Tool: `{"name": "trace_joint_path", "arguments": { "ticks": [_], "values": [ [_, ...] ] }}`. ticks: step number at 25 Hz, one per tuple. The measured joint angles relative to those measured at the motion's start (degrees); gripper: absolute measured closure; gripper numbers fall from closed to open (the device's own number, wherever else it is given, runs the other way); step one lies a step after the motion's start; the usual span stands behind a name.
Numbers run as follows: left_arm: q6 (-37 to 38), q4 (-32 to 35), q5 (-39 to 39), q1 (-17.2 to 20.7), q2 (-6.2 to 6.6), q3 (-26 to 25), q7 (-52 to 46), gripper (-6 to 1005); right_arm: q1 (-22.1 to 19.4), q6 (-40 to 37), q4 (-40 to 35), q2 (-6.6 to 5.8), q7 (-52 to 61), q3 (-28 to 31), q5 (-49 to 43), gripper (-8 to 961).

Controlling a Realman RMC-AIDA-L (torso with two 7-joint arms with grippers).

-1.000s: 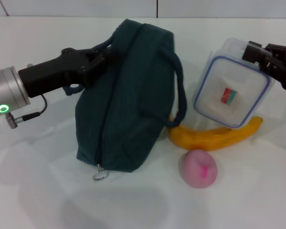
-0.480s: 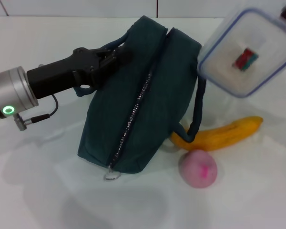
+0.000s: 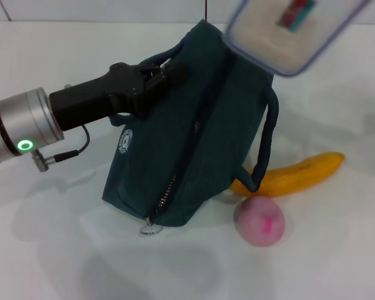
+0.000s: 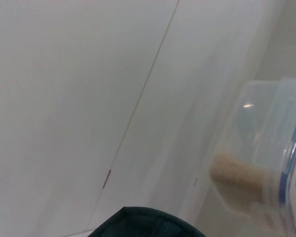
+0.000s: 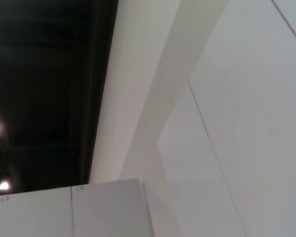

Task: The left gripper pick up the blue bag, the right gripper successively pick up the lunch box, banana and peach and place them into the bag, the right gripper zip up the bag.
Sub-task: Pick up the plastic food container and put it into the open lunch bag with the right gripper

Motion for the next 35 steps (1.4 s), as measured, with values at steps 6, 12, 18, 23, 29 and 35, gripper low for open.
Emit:
{"name": "trace_joint_path", "arguments": {
  "ticks": [6,12,18,23,29,35],
  "values": [
    [-0.09,-0.23,-0.31,-0.07,-0.15,-0.21,1.04,960,4.29,7.4,5.37,-0.01,-3.06,-5.04,-0.55,853],
    [-0.45,-0.27,-0.74,0.01,0.11,-0.97,1.7,962,2.42,9.4,5.55,0.16,-4.24,-9.45,-0.57,851],
    [-0.81,-0.28,-0.69,0.05,-0.11,-2.01,3.41,962,1.24,10.67,6.62,0.33,-4.28,-13.73,-0.09,850],
    [-1.86,-0.43,-0.55,-0.52,-0.18,-2.01,3.51,961,1.9,11.63,8.5,0.34,-5.3,-19.64,4.8,848],
    [-2.24,-1.29,-0.64,-0.54,-0.23,-3.17,2.35,961,0.7,11.13,9.21,0.34,-9.68,-26.95,17.22,846],
    [-6.12,-5.87,-0.7,-3.05,0.15,-6.02,2.28,961,-0.35,11.41,9.93,0.34,-14.47,-36.0,30.74,845]
  ]
}}
